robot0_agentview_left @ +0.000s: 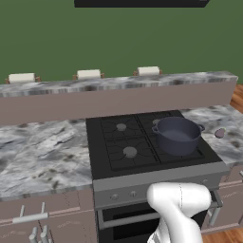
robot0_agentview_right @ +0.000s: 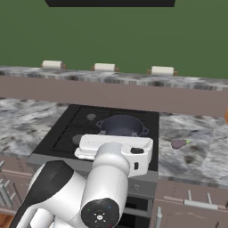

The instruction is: Turn on the burner for the pot on the stove. Wait thirty seconds for the pot to heat up. Then add the eggplant to the pot.

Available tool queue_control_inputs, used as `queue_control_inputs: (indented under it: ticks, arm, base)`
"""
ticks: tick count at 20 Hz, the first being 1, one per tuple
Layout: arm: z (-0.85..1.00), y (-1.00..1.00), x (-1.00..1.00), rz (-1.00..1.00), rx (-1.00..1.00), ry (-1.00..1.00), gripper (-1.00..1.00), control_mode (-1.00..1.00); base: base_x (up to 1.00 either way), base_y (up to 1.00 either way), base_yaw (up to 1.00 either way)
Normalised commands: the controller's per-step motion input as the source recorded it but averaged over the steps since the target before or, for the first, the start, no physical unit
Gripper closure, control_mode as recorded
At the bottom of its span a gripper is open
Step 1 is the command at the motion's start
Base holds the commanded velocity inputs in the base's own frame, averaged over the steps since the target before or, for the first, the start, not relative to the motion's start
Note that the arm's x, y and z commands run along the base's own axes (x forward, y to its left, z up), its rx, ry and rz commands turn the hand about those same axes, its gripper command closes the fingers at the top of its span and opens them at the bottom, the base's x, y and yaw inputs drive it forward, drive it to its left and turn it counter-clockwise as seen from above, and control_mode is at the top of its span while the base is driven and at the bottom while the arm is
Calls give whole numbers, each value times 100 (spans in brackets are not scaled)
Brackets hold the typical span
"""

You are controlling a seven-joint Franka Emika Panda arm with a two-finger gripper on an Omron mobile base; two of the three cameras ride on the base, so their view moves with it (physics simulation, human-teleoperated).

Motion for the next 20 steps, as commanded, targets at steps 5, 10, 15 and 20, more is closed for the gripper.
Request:
queue_control_inputs:
  ticks: [5,10,15,20]
  arm:
    - [0,0,0,0,0,0,-100,-100]
    - [0,0,0,0,0,0,-100,-100]
    - [0,0,0,0,0,0,-100,-100]
    - [0,0,0,0,0,0,-100,-100]
  base:
    - [0,0,0]
    - [0,0,0]
    - [0,0,0]
    - [0,0,0]
